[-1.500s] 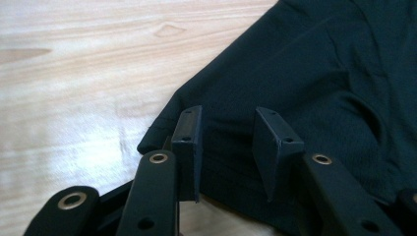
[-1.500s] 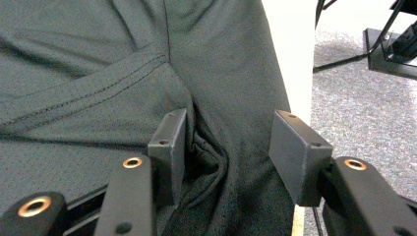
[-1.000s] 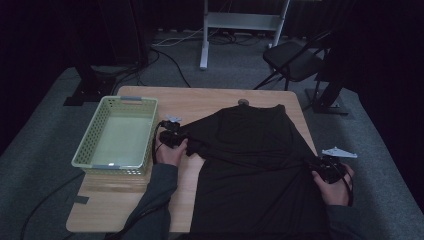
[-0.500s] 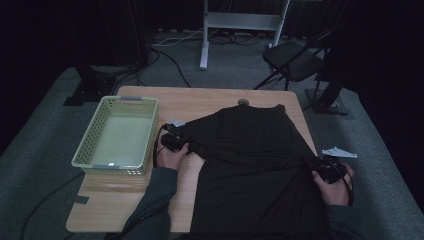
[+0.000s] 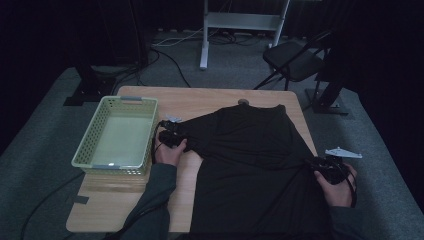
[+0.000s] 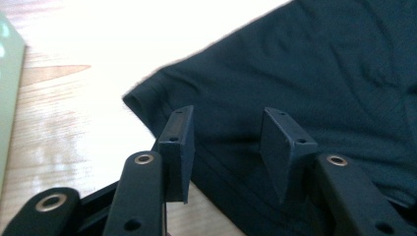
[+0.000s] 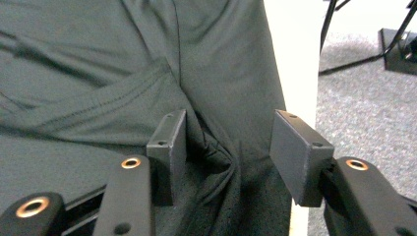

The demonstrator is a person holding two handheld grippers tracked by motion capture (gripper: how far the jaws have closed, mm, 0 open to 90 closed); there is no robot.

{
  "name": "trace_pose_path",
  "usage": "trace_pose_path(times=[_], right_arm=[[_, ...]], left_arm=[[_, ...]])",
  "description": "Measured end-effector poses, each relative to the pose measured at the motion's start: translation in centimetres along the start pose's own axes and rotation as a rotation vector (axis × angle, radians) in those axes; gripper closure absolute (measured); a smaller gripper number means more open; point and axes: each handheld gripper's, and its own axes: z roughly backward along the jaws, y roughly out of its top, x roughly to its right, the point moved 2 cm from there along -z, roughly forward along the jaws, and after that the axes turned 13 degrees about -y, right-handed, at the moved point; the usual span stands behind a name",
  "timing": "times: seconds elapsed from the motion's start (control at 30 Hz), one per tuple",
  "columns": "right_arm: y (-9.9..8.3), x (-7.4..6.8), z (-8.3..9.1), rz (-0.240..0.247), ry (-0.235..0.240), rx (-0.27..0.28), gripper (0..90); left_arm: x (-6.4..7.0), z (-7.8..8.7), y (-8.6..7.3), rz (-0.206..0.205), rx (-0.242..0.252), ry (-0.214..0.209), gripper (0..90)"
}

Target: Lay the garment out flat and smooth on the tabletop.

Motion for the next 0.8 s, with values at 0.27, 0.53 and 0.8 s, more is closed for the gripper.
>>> trace_pose_path(times=[0.27,0.53,0.8], right_arm=[[0.7,-0.4,1.3,0.003,-0.005,0.053,51.4],[1.5,-1.5,0.8,0.007,0.040,0.049,54.3],[3.2,-2.8,-1.8,0.021,0.060,-0.011,53.4]], left_arm=[[2.5,0.9,-0.3,-0.052,0.023,-0.065,54.1],[4.7,0.3,-1.3,-0.101,-0.011,-0.111,51.9],[4.6,-0.4,-2.0,-0.093,-0.033,-0.109,50.6]])
